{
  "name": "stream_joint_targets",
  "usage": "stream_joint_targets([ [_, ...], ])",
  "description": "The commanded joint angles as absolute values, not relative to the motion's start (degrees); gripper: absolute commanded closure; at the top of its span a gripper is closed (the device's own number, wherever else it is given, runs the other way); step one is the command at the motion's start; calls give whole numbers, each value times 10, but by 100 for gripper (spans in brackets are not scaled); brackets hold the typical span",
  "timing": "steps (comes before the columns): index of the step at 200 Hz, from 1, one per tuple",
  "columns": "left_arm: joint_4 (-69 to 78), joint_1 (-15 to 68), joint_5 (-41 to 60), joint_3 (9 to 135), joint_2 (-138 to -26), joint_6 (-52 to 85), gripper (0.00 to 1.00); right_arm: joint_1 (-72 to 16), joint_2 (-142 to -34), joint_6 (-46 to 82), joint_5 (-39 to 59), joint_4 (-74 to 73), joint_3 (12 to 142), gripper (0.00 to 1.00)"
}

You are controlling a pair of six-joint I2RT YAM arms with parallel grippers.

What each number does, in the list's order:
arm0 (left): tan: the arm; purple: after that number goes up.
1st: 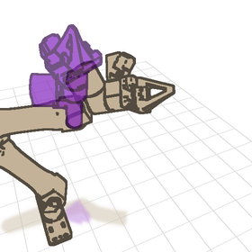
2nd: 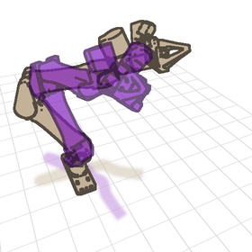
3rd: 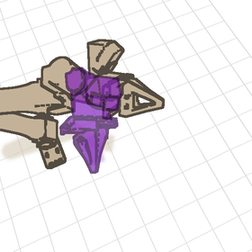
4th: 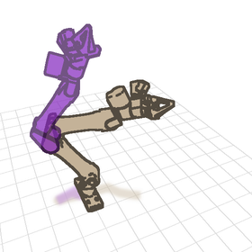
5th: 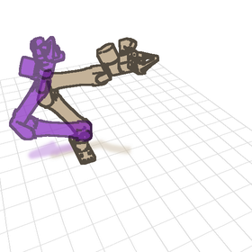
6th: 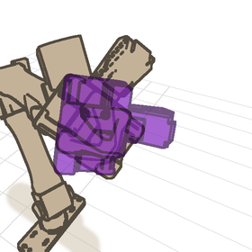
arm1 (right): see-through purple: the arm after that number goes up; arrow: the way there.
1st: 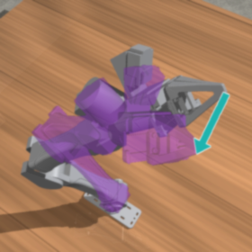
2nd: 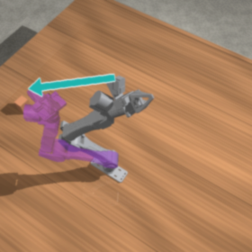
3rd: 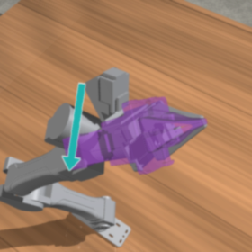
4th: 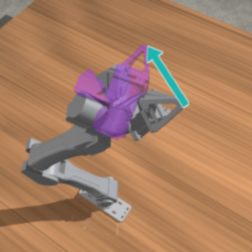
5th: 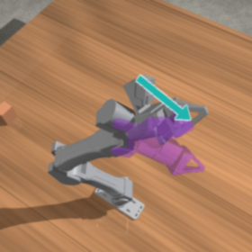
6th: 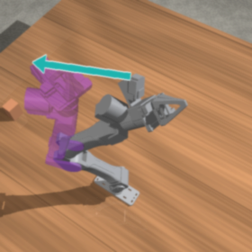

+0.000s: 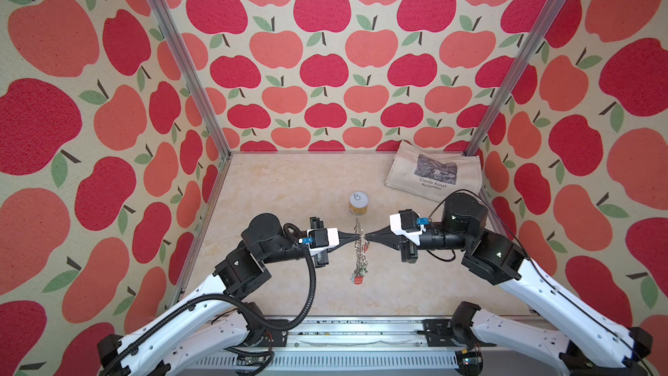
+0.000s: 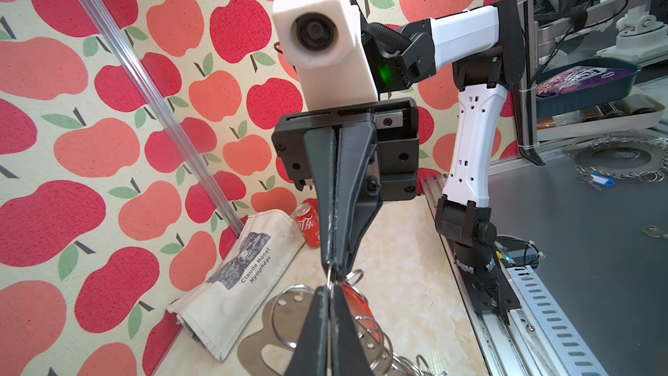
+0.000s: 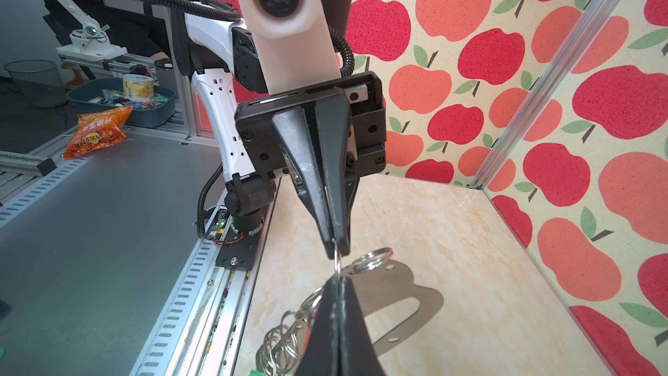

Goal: Put the keys on the keyring

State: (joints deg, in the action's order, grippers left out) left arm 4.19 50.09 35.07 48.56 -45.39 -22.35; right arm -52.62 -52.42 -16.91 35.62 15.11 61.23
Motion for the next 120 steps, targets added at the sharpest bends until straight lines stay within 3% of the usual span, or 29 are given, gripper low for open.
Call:
stream_joint_targets([
  [1,44,511,325,482,-449,-238,90,-536,-531,-175,347,177,631,100],
  [77,32,519,290,482,-453,-239,74,-539,-539,-187,325,219,640,100],
  [120,21,518,277,487,-453,-234,57,-538,-542,-193,317,251,650,100],
])
